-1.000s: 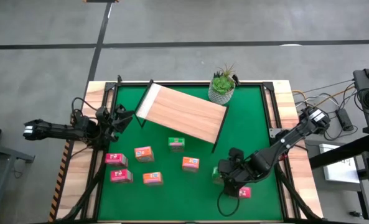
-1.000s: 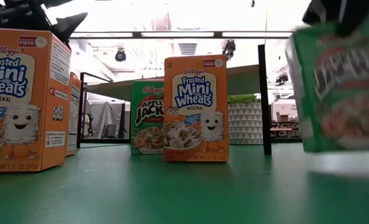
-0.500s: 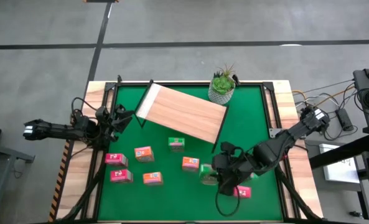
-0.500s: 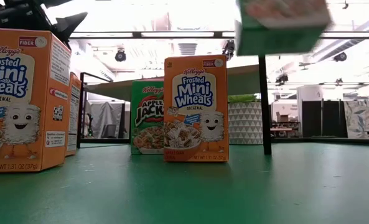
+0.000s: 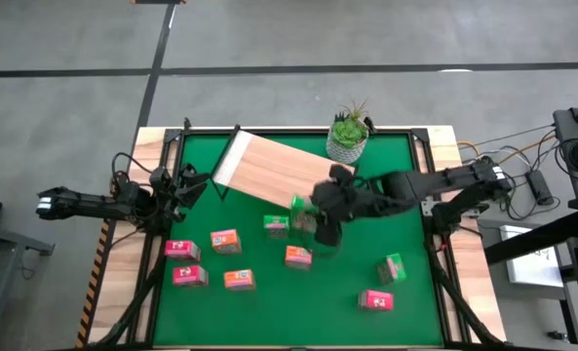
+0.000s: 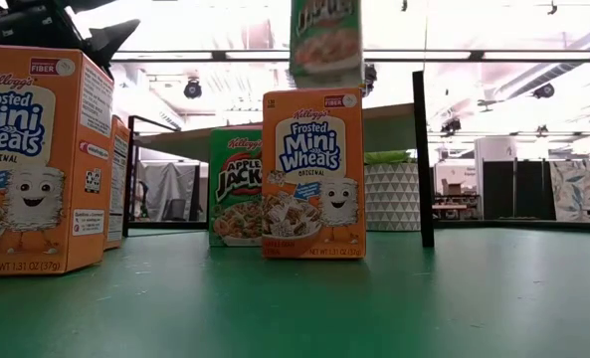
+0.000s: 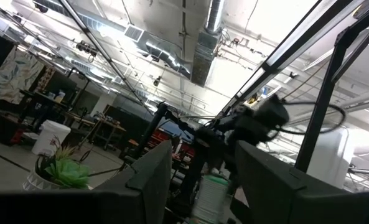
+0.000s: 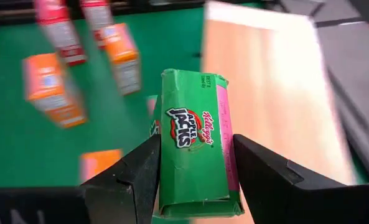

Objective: Stack cereal on shelf
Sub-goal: Put the middle green cereal box on the shelf

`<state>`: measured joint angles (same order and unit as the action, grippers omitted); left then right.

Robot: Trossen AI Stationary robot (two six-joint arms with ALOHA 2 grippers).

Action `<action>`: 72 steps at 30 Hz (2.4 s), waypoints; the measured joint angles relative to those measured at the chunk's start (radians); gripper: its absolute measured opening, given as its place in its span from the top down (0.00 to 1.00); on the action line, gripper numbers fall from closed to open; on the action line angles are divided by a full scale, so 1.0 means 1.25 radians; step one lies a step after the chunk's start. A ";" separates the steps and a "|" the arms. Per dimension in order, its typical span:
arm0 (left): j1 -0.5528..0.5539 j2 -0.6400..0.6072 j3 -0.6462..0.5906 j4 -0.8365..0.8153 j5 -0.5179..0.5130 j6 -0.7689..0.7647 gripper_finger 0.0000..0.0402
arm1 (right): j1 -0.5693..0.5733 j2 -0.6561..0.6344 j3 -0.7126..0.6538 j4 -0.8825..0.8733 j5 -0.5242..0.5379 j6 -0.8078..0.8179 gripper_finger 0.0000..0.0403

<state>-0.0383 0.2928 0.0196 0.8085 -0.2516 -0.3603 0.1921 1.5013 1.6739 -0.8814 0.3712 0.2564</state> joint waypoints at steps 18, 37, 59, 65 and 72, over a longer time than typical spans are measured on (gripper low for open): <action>0.000 0.000 0.000 -0.001 0.000 0.006 0.60 | -0.233 0.022 -0.009 0.185 0.001 -0.229 0.55; 0.000 -0.004 0.000 0.017 0.000 0.020 0.60 | -0.306 0.183 -0.011 0.502 -0.051 -0.386 0.55; 0.000 -0.005 0.000 0.017 0.000 0.027 0.60 | -0.317 0.195 -0.011 0.500 -0.094 -0.331 0.34; 0.000 -0.005 0.000 0.041 0.000 0.040 0.60 | -0.288 0.153 -0.010 0.501 -0.094 -0.324 0.34; 0.000 -0.005 0.000 0.080 0.031 0.057 0.60 | -0.212 0.101 -0.015 0.507 -0.085 -0.329 0.46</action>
<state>-0.0386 0.2863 0.0200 0.9090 -0.2132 -0.2884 -0.0732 1.6277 1.6558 -0.2474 0.2654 -0.1551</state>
